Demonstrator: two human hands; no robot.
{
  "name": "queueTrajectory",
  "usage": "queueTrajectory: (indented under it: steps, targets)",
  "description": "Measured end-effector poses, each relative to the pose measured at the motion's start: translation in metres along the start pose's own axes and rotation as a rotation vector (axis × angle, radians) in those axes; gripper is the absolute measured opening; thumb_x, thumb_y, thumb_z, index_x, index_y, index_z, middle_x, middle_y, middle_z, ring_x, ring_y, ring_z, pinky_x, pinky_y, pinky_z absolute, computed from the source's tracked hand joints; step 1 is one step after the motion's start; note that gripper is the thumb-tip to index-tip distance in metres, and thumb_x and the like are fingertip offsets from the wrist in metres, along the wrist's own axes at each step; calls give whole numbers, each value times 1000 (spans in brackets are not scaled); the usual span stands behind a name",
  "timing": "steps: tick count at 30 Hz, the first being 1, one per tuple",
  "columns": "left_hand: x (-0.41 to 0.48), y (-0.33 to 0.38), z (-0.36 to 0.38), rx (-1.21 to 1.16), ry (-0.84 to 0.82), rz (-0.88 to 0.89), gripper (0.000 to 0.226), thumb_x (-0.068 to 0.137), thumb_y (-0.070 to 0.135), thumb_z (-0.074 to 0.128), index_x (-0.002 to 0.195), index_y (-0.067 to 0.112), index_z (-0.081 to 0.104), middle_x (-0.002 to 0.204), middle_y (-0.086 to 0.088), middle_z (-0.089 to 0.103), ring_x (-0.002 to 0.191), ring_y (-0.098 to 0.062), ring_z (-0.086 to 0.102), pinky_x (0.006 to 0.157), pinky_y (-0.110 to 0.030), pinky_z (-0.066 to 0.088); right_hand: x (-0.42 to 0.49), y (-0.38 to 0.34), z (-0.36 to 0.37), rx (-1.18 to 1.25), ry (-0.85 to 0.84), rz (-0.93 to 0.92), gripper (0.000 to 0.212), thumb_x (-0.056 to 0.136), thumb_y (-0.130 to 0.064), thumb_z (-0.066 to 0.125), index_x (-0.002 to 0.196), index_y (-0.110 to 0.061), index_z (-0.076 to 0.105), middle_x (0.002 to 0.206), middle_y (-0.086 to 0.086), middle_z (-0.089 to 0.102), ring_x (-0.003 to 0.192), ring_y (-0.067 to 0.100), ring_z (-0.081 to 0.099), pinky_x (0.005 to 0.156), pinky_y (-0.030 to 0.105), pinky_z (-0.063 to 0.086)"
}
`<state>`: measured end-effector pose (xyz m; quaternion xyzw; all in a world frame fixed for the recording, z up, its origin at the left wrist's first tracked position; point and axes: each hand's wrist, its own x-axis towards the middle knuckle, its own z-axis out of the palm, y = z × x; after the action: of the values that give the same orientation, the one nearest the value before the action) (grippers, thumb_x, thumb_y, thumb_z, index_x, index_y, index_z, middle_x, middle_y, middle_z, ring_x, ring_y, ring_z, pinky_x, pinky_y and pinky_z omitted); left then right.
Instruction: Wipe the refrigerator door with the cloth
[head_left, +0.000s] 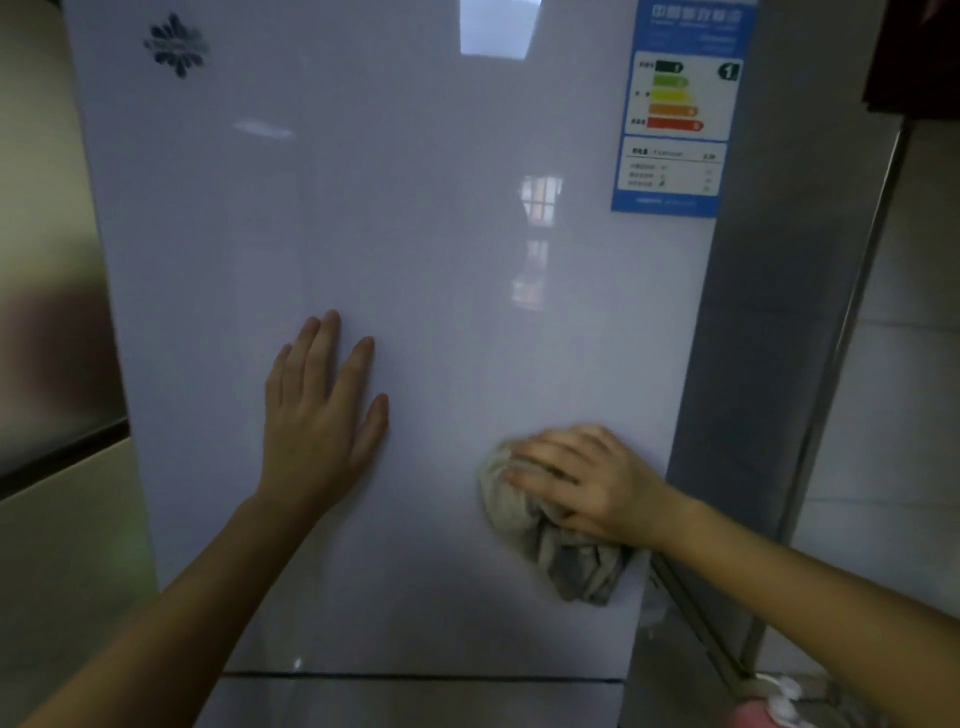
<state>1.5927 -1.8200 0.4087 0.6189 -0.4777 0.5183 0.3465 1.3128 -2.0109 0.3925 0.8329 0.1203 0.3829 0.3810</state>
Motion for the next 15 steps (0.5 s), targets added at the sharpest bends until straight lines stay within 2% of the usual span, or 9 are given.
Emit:
queueTrajectory:
  steps: [5, 9, 15]
  targets:
    - [0, 3, 1, 9, -7, -24, 59, 98, 37, 49, 149, 8, 45, 163, -22, 29, 151, -41, 27, 121, -53, 23, 23, 74, -46, -98, 115, 274, 56, 93, -41, 65, 142, -15, 59, 140, 14, 60, 123, 33, 52, 99, 45, 42]
    - [0, 6, 0, 13, -15, -41, 59, 99, 39, 46, 149, 8, 44, 163, -22, 28, 152, -41, 27, 121, -52, 24, 28, 109, -71, -108, 248, 547, 61, 89, -38, 75, 143, -15, 57, 141, 12, 57, 125, 33, 52, 101, 47, 43]
    - [-3, 9, -1, 30, -31, -57, 60, 100, 39, 46, 151, 8, 42, 164, -21, 27, 153, -40, 25, 122, -49, 23, -2, 76, -52, -105, 270, 593, 58, 89, -39, 74, 139, -13, 61, 140, 13, 59, 124, 32, 52, 100, 45, 41]
